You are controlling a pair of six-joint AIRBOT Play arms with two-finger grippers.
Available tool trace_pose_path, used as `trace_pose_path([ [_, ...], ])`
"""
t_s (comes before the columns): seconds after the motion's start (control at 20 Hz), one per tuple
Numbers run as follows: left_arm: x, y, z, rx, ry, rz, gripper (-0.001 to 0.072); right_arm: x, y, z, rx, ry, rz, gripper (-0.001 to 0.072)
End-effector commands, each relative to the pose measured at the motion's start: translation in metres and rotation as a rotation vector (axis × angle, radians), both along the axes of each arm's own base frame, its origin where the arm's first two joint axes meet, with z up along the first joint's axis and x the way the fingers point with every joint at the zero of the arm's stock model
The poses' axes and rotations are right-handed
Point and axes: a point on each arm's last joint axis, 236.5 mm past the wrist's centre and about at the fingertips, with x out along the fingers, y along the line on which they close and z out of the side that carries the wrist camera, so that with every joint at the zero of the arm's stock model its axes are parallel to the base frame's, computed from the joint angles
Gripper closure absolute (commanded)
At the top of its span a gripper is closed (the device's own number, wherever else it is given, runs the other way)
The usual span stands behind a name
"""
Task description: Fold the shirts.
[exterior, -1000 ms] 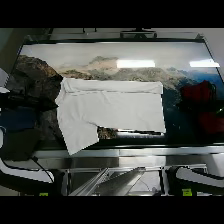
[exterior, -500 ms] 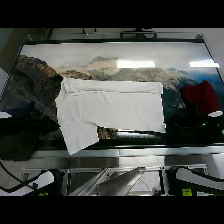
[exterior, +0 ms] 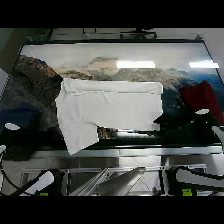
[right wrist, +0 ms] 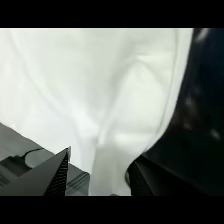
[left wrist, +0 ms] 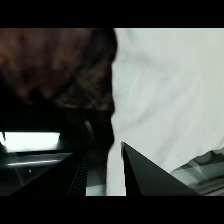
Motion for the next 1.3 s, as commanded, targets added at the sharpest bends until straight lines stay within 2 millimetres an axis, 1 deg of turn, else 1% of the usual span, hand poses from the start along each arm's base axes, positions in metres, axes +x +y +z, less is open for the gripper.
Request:
trace_pose_path([
  [0.0, 0.021, -0.007, -0.007, 0.018, -0.105, 0.018, 0.0475, 0.002, 0.001, -0.003, -0.015, -0.014, 0.015, 0.0215],
  [0.1, 0.029, -0.015, -0.009, 0.050, -0.141, -0.026, 0.0475, 0.002, 0.001, -0.003, -0.014, -0.014, 0.015, 0.0215],
  [0.3, 0.044, -0.041, -0.008, 0.055, -0.200, -0.078, 0.0475, 0.001, 0.003, -0.002, -0.007, -0.012, 0.015, 0.0214],
  [0.4, 0.046, -0.050, -0.007, 0.052, -0.211, -0.099, 0.0475, 0.001, 0.003, -0.002, -0.007, -0.011, 0.015, 0.0214],
  [0.5, 0.043, -0.053, -0.007, 0.046, -0.204, -0.116, 0.0483, -0.001, 0.004, -0.001, 0.001, -0.006, 0.022, 0.0214],
  [0.55, 0.041, -0.054, -0.006, 0.039, -0.198, -0.120, 0.0592, -0.003, 0.006, 0.000, 0.009, -0.001, 0.028, 0.0216],
  [0.6, 0.040, -0.054, -0.006, 0.033, -0.193, -0.115, 0.0689, -0.005, 0.007, 0.002, 0.018, 0.002, 0.036, 0.0288],
  [0.65, 0.040, -0.052, -0.005, 0.029, -0.190, -0.103, 0.0685, -0.008, 0.010, 0.004, 0.029, -0.002, 0.059, 0.0474],
  [0.7, 0.038, -0.049, -0.004, 0.020, -0.181, -0.094, 0.0685, -0.011, 0.013, 0.006, 0.044, 0.003, 0.074, 0.0537],
  [0.8, 0.034, -0.043, -0.002, -0.002, -0.158, -0.065, 0.0685, -0.017, 0.015, 0.010, 0.064, 0.017, 0.090, 0.0695],
  [0.95, 0.028, -0.028, 0.002, -0.037, -0.128, 0.001, 0.0685, -0.016, 0.001, 0.013, 0.062, 0.029, 0.035, 0.0693],
  [1.0, 0.026, -0.027, 0.004, -0.051, -0.125, 0.004, 0.0685, -0.015, -0.005, 0.015, 0.066, 0.028, 0.013, 0.0692],
  [1.15, 0.021, -0.028, 0.010, -0.072, -0.128, -0.006, 0.0685, -0.010, -0.024, 0.020, 0.059, 0.023, -0.071, 0.0692],
  [1.2, 0.025, -0.029, 0.017, -0.076, -0.159, -0.005, 0.0685, -0.009, -0.029, 0.023, 0.057, 0.013, -0.084, 0.0692],
  [1.25, 0.034, -0.035, 0.030, -0.104, -0.211, 0.004, 0.0685, -0.008, -0.030, 0.028, 0.063, 0.006, -0.087, 0.0692],
])
